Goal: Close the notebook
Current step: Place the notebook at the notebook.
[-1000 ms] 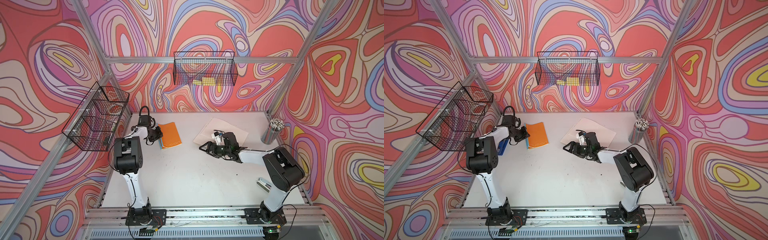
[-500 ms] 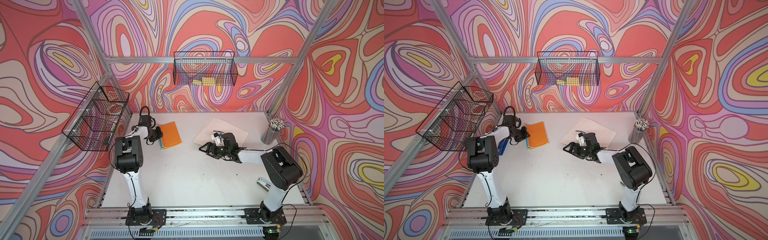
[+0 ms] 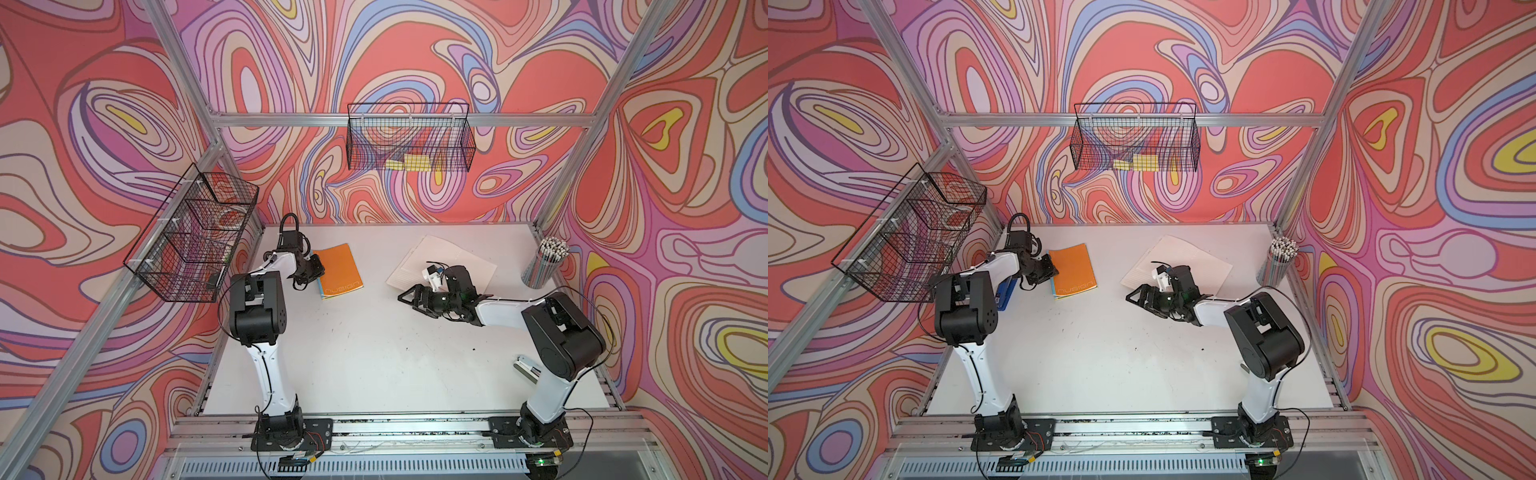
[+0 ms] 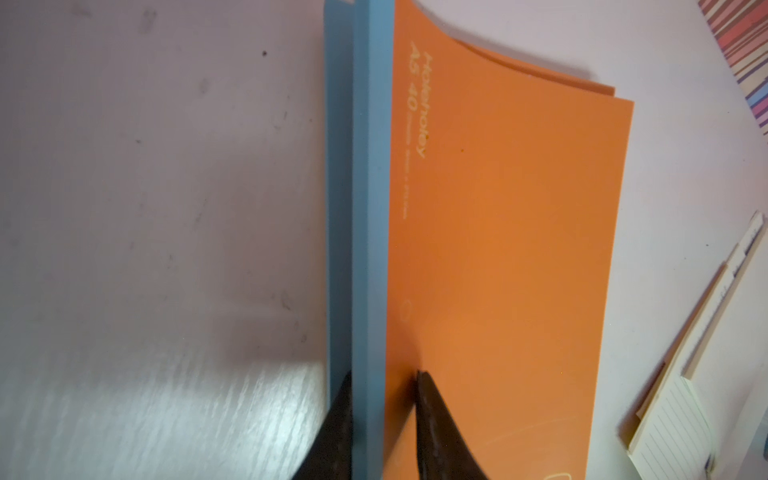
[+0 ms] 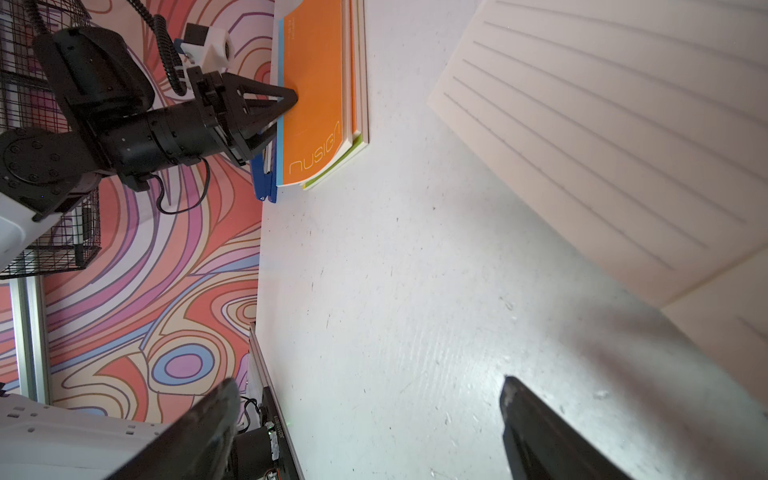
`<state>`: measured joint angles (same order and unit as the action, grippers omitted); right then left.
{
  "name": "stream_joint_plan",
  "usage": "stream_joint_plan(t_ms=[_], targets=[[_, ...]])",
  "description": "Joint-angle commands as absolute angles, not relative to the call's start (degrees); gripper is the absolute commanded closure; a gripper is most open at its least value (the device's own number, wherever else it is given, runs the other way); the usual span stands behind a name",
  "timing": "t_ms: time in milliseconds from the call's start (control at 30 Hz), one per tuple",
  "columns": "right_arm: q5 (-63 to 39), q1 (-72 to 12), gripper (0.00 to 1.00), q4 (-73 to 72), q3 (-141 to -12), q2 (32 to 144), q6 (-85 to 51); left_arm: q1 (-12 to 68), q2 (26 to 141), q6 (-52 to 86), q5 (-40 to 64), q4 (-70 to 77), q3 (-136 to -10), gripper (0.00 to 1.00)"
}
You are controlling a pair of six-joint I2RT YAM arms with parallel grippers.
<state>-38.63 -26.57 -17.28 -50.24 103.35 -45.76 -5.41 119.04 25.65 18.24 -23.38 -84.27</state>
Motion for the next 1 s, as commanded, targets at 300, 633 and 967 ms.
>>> stream_joint_plan(t_ms=[300,633,967], targets=[[-38.9,-26.3,0.02,-18.2,-49.9,103.0,-45.9,-5.8,117.9,25.5,13.8,-27.8,-85.1,0.66],[-38.9,-26.3,0.02,-18.6,-49.1,102.4,-46.1,-5.8,117.1,25.9,12.6,-29.0,-85.3,0.65],[-38.4,-26.3,0.02,-18.2,-48.7,100.7,-46.3,-5.8,115.0,26.0,14.3,-28.2,-84.3,0.64]])
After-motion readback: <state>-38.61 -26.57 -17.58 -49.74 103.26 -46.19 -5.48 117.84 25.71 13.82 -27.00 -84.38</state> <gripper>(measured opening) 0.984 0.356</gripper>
